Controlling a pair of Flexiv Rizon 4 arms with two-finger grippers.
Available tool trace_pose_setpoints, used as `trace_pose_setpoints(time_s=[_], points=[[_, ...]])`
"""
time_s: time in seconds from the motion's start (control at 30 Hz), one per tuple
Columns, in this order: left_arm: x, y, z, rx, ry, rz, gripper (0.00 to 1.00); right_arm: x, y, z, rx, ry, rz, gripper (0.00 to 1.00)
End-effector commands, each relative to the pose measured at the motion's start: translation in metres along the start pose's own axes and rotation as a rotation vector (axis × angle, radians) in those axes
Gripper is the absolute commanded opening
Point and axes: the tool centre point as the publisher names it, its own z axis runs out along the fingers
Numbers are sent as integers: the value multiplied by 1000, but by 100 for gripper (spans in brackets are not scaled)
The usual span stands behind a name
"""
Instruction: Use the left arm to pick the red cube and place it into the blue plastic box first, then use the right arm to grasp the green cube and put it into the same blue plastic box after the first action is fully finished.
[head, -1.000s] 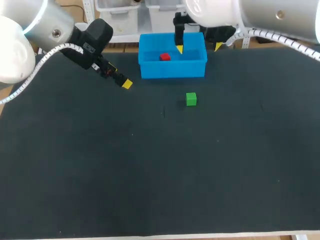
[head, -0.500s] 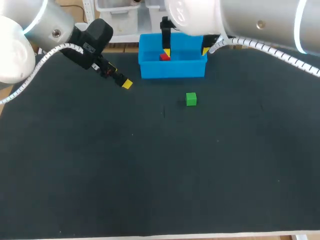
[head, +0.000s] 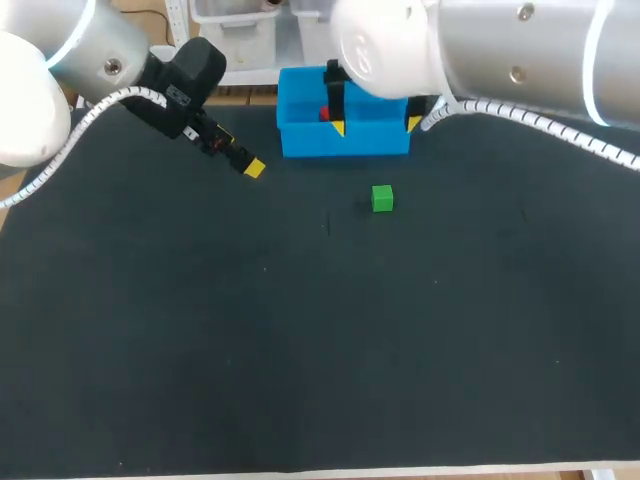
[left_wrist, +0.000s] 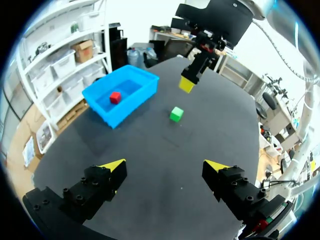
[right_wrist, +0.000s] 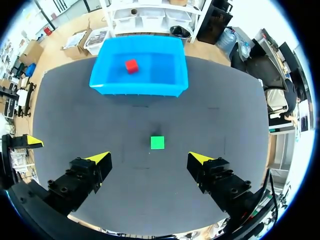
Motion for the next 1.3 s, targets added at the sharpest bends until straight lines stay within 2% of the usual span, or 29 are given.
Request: trace_pose_setpoints(time_s=[0.03, 1.3], points=[[1, 1, 0, 3, -4, 3, 100, 6, -3, 7, 5, -12, 4, 100], [1, 1, 0, 3, -4, 3, 100, 3, 1, 89, 61, 33, 95, 100]])
